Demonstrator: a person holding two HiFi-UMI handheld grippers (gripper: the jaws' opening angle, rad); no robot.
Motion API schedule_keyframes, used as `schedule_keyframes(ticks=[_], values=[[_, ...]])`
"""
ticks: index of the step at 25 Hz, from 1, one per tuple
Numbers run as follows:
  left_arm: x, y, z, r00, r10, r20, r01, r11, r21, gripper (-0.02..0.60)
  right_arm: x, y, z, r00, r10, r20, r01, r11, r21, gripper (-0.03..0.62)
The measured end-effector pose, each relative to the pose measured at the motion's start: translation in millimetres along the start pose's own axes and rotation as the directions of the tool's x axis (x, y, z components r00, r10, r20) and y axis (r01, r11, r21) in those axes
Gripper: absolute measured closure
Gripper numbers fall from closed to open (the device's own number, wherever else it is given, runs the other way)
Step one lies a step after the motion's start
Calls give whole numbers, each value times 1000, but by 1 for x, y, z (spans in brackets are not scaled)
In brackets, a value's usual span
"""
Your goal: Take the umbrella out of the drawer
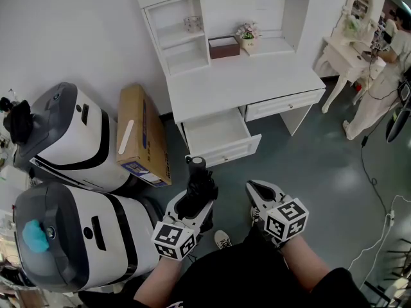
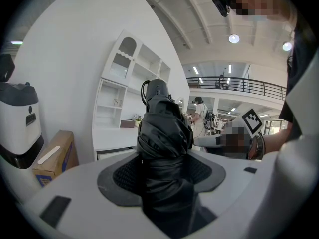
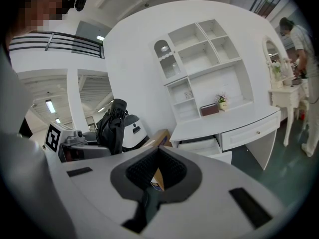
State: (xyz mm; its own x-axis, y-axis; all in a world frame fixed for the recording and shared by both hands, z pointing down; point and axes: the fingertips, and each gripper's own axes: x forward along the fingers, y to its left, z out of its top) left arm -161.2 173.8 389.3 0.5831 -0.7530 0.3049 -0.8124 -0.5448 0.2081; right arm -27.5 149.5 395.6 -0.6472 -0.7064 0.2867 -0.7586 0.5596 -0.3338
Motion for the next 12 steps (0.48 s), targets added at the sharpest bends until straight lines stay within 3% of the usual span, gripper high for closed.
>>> schedule_keyframes(ticks=[12], values=[[-6,-4,-3,1000,0,-4,0,1000,8,324,-4,5,-3,1000,5,2,-5,1000,-2,592]])
